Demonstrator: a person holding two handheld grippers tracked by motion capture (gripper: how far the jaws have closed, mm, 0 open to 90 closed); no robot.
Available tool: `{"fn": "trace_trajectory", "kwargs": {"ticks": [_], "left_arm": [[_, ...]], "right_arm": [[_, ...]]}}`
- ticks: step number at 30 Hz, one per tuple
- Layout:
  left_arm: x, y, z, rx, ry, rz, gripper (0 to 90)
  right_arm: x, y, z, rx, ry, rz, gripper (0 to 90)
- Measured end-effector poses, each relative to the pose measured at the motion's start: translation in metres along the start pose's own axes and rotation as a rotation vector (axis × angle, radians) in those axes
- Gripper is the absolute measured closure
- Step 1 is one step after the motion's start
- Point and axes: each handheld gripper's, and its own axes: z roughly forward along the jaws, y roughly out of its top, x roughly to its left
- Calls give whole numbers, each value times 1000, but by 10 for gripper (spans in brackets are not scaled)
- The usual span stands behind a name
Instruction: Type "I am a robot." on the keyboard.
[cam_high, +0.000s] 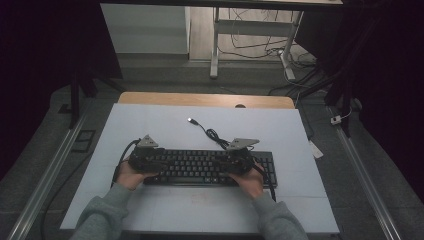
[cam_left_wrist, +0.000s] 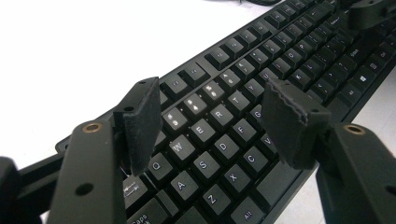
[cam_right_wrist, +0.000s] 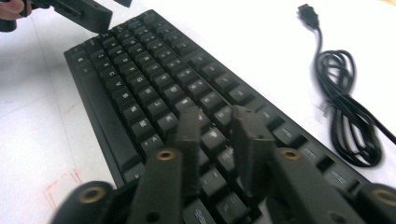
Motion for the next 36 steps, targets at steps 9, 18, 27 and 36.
{"fn": "trace_trajectory", "kwargs": {"ticks": [9, 18, 27, 36], "left_arm": [[-1, 0, 1, 8, 0, 9, 377], [-1, 0, 2, 10, 1, 11, 376], [-1, 0, 3, 16, 0, 16, 376], [-2, -1, 4, 22, 0, 22, 373]], "right_arm": [[4, 5, 15, 39, 21, -1, 900], [5, 8, 31, 58, 22, -17, 900], [4, 8, 40, 65, 10, -21, 899], [5, 8, 46, 71, 16, -25, 898]]}}
